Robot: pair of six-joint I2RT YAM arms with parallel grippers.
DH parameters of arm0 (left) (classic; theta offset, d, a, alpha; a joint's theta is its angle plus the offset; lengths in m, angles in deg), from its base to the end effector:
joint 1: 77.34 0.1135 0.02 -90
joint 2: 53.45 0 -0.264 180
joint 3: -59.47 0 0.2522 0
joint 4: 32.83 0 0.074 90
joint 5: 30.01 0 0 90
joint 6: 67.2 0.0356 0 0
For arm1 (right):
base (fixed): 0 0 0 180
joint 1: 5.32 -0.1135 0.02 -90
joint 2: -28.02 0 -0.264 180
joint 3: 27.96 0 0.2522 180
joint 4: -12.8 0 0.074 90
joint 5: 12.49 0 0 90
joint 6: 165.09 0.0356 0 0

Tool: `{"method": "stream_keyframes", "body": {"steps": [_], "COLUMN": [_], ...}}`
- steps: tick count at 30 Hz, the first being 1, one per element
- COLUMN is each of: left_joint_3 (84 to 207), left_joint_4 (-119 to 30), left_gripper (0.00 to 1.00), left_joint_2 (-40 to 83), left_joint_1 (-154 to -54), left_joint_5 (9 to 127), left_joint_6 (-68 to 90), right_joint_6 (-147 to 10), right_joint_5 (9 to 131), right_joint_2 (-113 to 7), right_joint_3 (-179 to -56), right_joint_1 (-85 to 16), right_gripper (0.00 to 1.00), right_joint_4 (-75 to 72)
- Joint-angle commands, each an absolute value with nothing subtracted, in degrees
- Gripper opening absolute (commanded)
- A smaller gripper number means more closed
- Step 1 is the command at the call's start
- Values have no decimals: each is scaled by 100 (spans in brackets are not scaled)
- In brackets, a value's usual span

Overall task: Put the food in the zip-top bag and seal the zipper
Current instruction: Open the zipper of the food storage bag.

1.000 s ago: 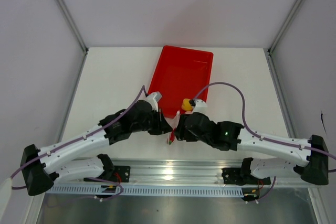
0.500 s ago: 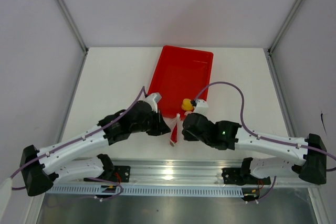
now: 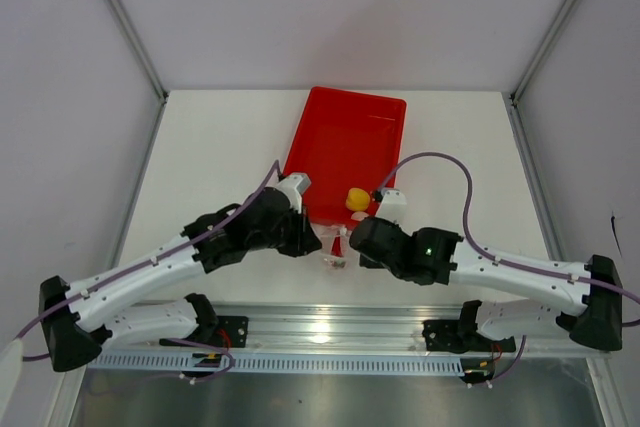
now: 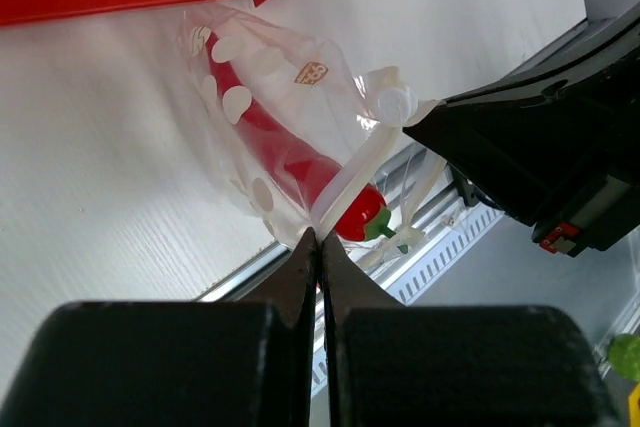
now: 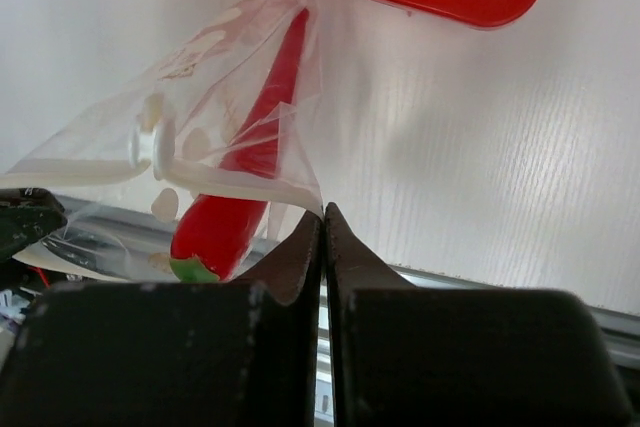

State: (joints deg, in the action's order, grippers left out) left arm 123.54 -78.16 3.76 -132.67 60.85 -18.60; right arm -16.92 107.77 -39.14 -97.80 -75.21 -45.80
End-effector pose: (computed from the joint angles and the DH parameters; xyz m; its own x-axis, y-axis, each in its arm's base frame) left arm 0.1209 -0.1757 0.2974 -0.8137 0.0140 -0.5811 0.3878 0.7578 -0.5248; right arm 0.0953 0.2081 0.2818 -0.7568 0.0674 -0.6501 -0.1346 0.9573 0.2560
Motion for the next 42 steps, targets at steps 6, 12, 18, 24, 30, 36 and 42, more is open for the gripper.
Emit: {"method": "stream_keyframes", "body": {"steps": [6,12,18,24,30,36,42], "left_joint_3": [12588,12570,12676,12772,12781,12781,12588], "left_joint_4": [-8175,-8034,-7981,-7981,-8060,-8166,-8254], "left_gripper": [1,0,0,1,1,1,0], "left_joint_2": [587,772,948,966,869,790,614], "left_joint_1": [-13324,-13412,-13491,-13509,-13509,-13509,-13509], "left_joint_5": [6306,6447,6473,6438,6377,6306,6183], "left_joint_6": [-1534,-1613,-1613,-1622,-1631,-1631,-1675], "right_joint_6": [-2807,-3219,-3475,-3712,-3730,-3774,-3897], "right_joint_5": [10107,9553,9201,9148,9472,10079,10212], "right_joint_2": [-3473,-3710,-4097,-4624,-4958,-5126,-5047], "right_joint_3": [-9376,-9367,-9674,-10070,-10193,-10202,-10106], "right_joint_1": [-7309,-7107,-7107,-7063,-6949,-6852,-6711], "right_gripper": [25,38,40,40,38,16,3], "right_joint_4": [-3658,-3147,-2856,-2786,-2847,-3181,-3322]}}
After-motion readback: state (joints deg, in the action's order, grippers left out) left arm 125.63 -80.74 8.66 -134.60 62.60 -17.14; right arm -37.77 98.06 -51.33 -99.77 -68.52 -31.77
